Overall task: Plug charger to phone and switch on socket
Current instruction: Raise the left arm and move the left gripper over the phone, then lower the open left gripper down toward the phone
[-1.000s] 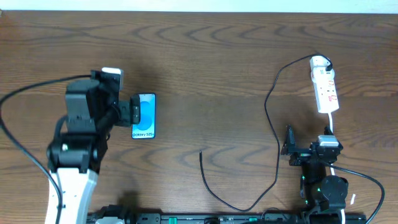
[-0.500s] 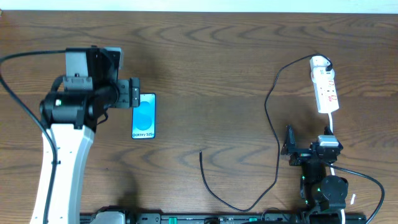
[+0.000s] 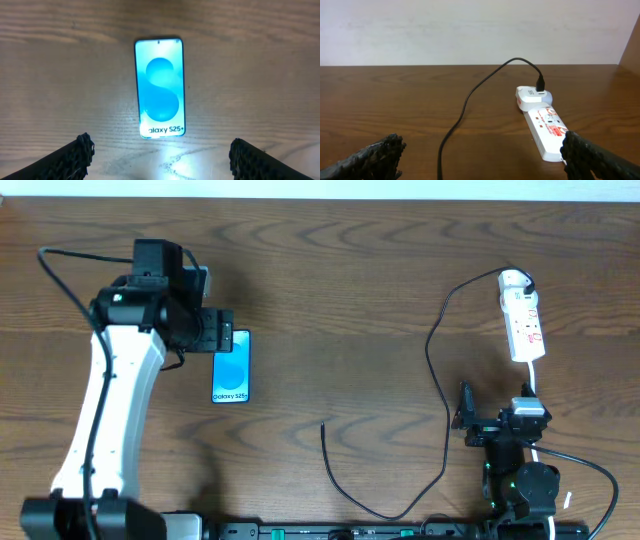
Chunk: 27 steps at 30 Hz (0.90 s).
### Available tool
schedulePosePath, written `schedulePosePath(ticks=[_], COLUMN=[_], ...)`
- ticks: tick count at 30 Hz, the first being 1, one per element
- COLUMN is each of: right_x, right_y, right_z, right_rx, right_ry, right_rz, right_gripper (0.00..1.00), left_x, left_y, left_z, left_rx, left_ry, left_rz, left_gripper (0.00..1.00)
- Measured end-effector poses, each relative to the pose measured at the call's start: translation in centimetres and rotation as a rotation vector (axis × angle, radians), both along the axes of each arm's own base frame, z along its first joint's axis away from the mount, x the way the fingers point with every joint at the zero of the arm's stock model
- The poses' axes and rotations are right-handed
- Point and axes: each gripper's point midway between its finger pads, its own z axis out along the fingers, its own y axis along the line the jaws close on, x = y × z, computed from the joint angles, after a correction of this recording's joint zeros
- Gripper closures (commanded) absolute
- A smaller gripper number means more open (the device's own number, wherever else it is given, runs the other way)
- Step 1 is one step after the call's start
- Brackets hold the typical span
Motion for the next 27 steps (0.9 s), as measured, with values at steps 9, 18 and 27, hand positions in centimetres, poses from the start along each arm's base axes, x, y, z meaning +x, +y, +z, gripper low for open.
schedulePosePath(ticks=[9,18,27], right_x=[0.0,0.0,0.0], right_y=[0.0,0.0,0.0], right_z=[0.0,0.0,0.0], right_rx=[0.000,0.000,0.000], right_ry=[0.000,0.000,0.000], right_rz=[0.000,0.000,0.000], right_gripper=[0.01,0.01,0.01], left_x=[-0.1,-0.1,-0.1], left_y=[0.0,-0.1,-0.1], left_z=[-1.6,-1.6,-1.6], left_rx=[-0.002,-0.003,-0.008], left_ry=[0.064,0.064,0.061], left_rz=[0.002,0.002,0.004], left_gripper=[0.11,0.11,0.00])
